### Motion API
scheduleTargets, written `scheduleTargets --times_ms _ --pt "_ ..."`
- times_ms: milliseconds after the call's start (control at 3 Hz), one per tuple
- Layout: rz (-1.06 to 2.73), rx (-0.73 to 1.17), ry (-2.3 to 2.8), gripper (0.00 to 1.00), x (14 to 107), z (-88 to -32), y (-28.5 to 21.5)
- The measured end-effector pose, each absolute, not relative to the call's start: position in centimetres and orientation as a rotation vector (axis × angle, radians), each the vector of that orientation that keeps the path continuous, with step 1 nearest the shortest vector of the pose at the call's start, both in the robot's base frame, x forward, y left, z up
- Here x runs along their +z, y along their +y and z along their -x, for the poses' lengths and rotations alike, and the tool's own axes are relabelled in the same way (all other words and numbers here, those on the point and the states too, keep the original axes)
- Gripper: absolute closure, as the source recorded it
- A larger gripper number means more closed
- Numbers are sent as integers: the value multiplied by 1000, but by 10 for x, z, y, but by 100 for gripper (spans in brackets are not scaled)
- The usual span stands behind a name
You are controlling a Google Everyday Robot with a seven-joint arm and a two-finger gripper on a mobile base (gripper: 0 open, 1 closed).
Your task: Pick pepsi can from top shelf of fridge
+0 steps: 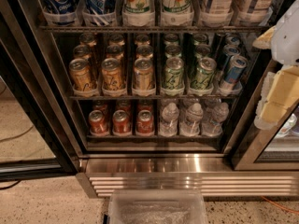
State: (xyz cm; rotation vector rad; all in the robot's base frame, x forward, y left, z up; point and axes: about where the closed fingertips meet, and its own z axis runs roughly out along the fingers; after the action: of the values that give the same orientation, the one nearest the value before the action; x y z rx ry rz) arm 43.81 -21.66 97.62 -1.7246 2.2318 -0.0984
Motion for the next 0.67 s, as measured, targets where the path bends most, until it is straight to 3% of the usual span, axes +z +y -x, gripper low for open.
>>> scheduleTargets --times_ms 667 --pt "1725 -75 2194 0 979 -433 -205"
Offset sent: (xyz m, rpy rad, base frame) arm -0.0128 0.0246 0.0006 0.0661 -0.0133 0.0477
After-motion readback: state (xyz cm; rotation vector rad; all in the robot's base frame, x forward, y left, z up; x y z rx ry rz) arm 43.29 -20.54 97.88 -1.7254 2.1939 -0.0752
